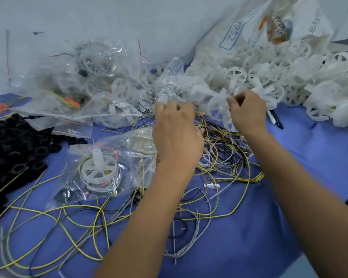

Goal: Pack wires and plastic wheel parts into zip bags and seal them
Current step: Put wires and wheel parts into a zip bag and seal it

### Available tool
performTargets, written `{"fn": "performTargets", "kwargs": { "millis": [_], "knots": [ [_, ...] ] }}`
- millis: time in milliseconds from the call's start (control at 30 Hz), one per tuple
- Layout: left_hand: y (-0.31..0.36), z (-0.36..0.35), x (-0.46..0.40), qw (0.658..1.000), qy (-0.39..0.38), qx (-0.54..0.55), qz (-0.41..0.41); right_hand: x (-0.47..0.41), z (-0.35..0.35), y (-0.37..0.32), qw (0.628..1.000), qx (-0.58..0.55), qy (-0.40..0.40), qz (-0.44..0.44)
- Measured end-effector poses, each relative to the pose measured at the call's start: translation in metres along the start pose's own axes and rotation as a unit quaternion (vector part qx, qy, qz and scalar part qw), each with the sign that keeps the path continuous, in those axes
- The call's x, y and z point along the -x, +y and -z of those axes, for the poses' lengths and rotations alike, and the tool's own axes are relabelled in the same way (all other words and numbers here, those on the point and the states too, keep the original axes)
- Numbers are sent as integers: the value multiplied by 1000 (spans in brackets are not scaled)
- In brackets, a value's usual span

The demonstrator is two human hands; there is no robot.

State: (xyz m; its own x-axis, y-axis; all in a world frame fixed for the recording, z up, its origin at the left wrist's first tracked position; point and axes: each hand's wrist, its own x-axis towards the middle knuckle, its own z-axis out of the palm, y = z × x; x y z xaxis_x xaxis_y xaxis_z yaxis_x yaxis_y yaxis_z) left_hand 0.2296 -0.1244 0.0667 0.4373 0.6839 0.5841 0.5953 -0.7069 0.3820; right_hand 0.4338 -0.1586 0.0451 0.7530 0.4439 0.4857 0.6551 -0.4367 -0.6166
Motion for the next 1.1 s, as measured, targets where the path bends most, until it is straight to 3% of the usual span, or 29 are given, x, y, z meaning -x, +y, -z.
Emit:
{"fn": "performTargets", "kwargs": {
  "millis": [100, 167, 233, 333, 433, 500, 600, 667, 767, 800, 833, 900, 1000, 1067, 1100],
  "knots": [
    [-24, 22, 1, 996, -28, -80, 37, 16, 1, -23, 991, -132, -10, -31],
    [-42, 37, 1, 992, -55, -81, 81, 32, 1, -46, 954, -283, -63, -74],
    [-60, 50, 0, 989, -66, -34, 124, 50, 1, -67, 894, -409, -148, -108],
    [-85, 68, -1, 981, -52, 31, 187, 79, -8, -94, 746, -568, -311, -158],
    [-100, 76, 3, 963, -22, 129, 234, 103, -23, -111, 673, -601, -389, -185],
    [-108, 80, 5, 944, 1, 193, 266, 112, -30, -117, 680, -587, -391, -199],
    [-111, 84, 7, 934, 22, 235, 269, 121, -36, -117, 783, -469, -375, -160],
    [-108, 85, 8, 942, 16, 231, 241, 126, -38, -119, 825, -419, -358, -126],
    [-96, 82, 8, 968, 1, 173, 183, 133, -39, -132, 929, -257, -260, 53],
    [-89, 81, 9, 974, -1, 154, 166, 136, -38, -137, 942, -216, -223, 128],
    [-83, 80, 10, 979, 1, 139, 149, 140, -39, -144, 939, -212, -203, 179],
    [-73, 82, 12, 985, 17, 115, 128, 145, -39, -154, 920, -259, -228, 185],
    [-68, 88, 9, 979, 30, 143, 140, 146, -42, -158, 877, -307, -321, 185],
    [-67, 89, 8, 976, 33, 160, 144, 147, -46, -156, 832, -295, -433, 181],
    [-66, 89, 9, 976, 41, 160, 141, 149, -49, -156, 805, -304, -491, 136]
  ]
}}
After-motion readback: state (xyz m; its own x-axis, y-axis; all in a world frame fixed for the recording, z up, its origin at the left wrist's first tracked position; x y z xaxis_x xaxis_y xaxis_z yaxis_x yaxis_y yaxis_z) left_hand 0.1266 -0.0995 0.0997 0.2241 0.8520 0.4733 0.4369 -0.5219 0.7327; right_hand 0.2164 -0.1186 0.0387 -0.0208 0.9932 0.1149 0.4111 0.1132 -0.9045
